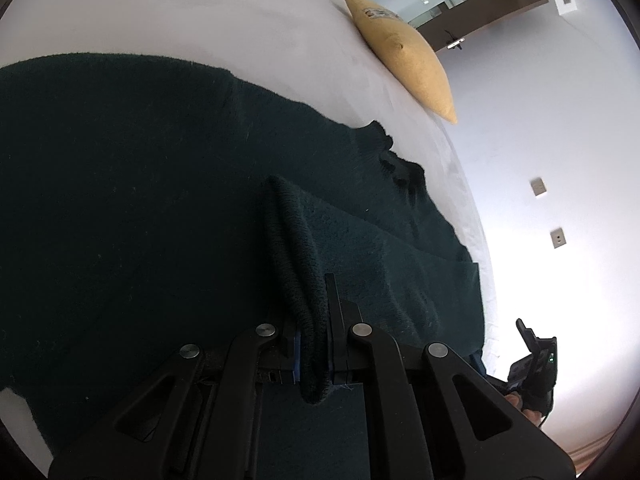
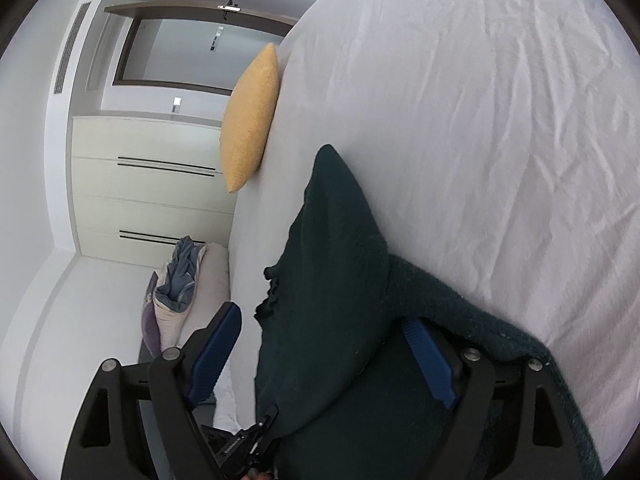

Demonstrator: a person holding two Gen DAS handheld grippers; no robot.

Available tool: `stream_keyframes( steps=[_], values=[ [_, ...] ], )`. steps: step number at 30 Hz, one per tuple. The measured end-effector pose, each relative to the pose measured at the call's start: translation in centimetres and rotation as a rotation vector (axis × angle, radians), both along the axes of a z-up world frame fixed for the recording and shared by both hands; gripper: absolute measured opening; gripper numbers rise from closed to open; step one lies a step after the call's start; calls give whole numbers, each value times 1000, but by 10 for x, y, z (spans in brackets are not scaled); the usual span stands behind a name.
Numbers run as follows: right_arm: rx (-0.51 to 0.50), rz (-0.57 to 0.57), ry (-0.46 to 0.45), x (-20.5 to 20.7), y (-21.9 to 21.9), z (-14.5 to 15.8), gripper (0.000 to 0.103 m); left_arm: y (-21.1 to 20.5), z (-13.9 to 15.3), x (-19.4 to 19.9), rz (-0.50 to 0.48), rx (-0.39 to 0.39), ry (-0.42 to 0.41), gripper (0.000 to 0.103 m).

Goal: Fold small clothes

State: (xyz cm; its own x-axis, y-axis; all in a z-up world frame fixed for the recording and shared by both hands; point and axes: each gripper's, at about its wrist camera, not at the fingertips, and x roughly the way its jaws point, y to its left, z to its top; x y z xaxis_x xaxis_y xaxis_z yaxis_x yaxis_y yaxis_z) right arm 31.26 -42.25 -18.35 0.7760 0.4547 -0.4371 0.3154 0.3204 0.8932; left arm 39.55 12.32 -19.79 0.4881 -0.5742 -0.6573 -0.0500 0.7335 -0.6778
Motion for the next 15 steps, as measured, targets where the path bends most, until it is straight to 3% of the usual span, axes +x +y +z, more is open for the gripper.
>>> stream_keyframes(
  steps=[8, 12, 15],
  values=[
    [-35, 111, 74, -12, 2, 26, 86, -14, 12, -12, -45, 105, -3, 9],
    [-120, 205, -28, -5, 1, 66, 86, -16, 27, -25, -1, 183, 27, 12],
    [-138, 232, -84, 25, -11, 69, 86, -20, 40, -38, 46, 298, 26, 14]
  ],
)
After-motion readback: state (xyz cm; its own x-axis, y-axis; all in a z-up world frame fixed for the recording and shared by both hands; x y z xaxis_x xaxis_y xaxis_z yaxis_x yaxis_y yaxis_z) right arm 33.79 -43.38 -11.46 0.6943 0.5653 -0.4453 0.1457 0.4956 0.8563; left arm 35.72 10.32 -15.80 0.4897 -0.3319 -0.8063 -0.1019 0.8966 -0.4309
